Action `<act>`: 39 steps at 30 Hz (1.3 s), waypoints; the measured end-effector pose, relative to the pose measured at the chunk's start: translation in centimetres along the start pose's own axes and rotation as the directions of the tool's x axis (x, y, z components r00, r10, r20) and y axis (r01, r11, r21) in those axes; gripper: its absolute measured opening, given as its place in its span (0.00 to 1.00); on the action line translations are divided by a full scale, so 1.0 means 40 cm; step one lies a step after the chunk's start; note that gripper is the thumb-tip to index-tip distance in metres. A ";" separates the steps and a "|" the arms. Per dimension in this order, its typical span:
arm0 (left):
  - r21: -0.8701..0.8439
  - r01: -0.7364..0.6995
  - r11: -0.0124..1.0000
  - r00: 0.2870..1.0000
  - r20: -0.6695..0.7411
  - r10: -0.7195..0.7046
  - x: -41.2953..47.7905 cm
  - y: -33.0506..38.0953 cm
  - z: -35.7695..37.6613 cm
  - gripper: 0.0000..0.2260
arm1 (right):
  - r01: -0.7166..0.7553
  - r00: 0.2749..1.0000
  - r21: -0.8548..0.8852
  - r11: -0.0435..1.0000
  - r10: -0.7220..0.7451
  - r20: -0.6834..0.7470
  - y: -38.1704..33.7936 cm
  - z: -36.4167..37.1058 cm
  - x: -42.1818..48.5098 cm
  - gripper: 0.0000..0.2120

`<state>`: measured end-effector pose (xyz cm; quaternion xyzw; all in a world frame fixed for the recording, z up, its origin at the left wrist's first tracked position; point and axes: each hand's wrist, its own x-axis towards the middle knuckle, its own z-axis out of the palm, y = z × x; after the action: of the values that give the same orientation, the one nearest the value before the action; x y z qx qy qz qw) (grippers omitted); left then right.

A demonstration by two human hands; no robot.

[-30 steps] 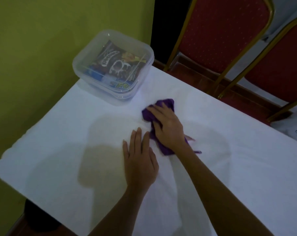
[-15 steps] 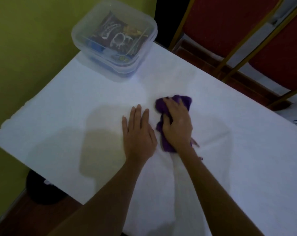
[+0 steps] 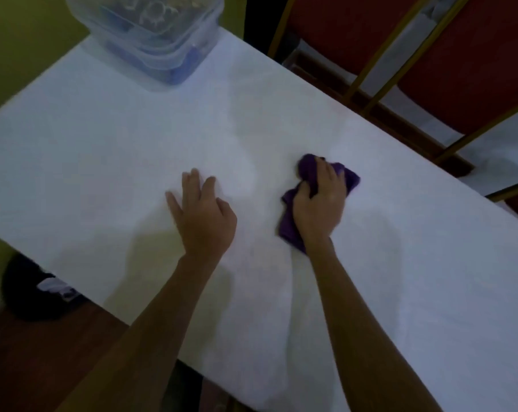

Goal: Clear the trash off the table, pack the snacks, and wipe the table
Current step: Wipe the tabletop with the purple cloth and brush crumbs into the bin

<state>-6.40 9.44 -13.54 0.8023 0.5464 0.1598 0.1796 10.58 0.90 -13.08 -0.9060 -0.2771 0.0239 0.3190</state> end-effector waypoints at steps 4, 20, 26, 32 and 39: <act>-0.114 0.060 0.992 0.998 0.017 -0.058 -0.172 0.092 0.001 0.23 | 0.380 0.901 0.054 0.923 -0.383 0.205 -0.026 -0.031 -0.158 0.23; -0.112 -0.241 0.964 0.942 0.213 0.260 -0.505 0.402 0.138 0.22 | 0.063 0.995 -0.087 0.994 -0.056 0.081 0.450 -0.378 -0.253 0.25; -0.183 -0.424 0.887 0.841 0.284 0.461 -0.617 0.493 0.198 0.24 | 0.100 0.985 -0.127 0.987 -0.080 0.154 0.618 -0.534 -0.488 0.23; -0.182 -0.591 0.786 0.707 0.353 0.613 -0.705 0.549 0.242 0.22 | -0.210 0.977 -0.126 0.970 0.203 -0.066 0.823 -0.664 -0.251 0.25; -0.076 -0.590 0.804 0.724 0.389 0.569 -0.806 0.601 0.289 0.23 | -0.264 0.959 -0.074 0.962 0.253 -0.131 0.781 -0.647 -0.379 0.25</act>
<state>7.17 -30.14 -14.60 0.9521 0.2248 0.0291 0.2052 18.67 -41.66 -12.98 -0.9478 -0.1373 -0.0020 0.2878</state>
